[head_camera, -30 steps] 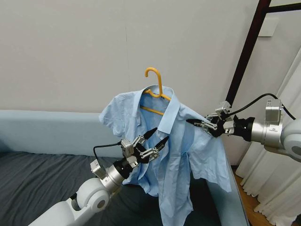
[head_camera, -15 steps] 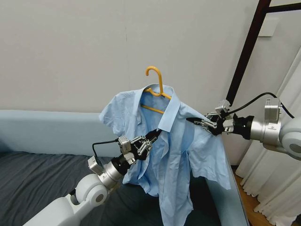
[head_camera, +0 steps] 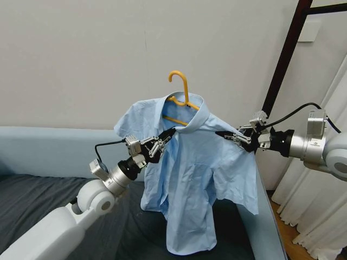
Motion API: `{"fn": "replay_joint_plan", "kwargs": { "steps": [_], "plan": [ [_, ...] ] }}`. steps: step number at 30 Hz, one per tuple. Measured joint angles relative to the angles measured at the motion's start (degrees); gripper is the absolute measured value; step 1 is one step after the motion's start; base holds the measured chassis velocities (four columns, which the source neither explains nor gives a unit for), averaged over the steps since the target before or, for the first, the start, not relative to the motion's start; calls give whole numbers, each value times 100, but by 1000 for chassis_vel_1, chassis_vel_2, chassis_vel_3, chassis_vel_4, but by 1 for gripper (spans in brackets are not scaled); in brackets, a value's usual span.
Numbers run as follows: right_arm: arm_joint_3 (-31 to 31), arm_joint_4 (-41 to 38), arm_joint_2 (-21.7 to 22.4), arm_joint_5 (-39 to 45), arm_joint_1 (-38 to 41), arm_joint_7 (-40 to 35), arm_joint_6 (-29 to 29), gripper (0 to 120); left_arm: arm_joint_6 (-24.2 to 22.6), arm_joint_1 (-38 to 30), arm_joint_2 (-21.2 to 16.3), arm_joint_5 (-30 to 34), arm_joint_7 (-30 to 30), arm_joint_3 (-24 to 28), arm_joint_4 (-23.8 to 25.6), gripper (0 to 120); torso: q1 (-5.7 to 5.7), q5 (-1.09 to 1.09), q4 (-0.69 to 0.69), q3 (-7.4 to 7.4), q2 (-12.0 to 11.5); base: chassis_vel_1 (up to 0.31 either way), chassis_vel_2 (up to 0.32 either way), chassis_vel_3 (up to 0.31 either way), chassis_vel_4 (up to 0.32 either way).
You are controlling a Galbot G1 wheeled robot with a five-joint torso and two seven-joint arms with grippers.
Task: Pick up the clothes from the sofa and hang them on the clothes hanger.
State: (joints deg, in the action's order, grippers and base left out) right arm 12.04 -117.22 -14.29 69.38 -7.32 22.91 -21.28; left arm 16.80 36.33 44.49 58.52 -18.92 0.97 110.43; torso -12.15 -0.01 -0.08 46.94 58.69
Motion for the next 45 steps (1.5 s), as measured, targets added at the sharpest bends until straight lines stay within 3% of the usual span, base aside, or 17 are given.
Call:
{"fn": "replay_joint_plan", "kwargs": {
  "steps": [9, 16, 24, 28, 35, 39, 45],
  "plan": [
    [-214, -150, 146, 601, -5, 115, -203, 2, -54, -78, 55, -393, 78, 126, -174, 0, 0, 0, 0, 0, 0, 0, 0, 0, 0],
    [-381, -448, 274, 1136, -77, -437, -443, 2, -2, 142, 168, -561, 145, 242, -134, 0, 0, 0, -1, 0, 1, 0, 0, 0, 0],
    [-507, -549, 342, 1282, -104, -1010, -587, 2, 331, 681, 9, -627, 119, 20, 149, 23, 0, 0, 0, -1, 1, 0, 0, 0, 0],
    [-543, -580, 360, 1278, -104, -1037, -604, 2, 439, 1020, -95, -844, 261, -131, 351, 43, 0, 0, -1, -1, 1, 0, 0, 0, 0],
    [-546, -617, 395, 1245, -122, -1047, -602, 2, 369, 1367, -113, -1077, 599, -393, 495, 63, 1, 0, 0, -1, 1, 0, 0, 0, 0],
    [-594, -664, 462, 1235, -130, -1043, -601, 2, 235, 1547, -64, -1243, 1129, -476, 565, 84, 1, 0, 0, 0, 1, 0, 0, 0, 0],
    [-631, -713, 504, 1233, -142, -1017, -598, 2, 105, 1608, -4, -1281, 1501, -492, 708, 98, 1, 0, -1, -1, 1, 0, 0, 0, 0]
  ]
}}
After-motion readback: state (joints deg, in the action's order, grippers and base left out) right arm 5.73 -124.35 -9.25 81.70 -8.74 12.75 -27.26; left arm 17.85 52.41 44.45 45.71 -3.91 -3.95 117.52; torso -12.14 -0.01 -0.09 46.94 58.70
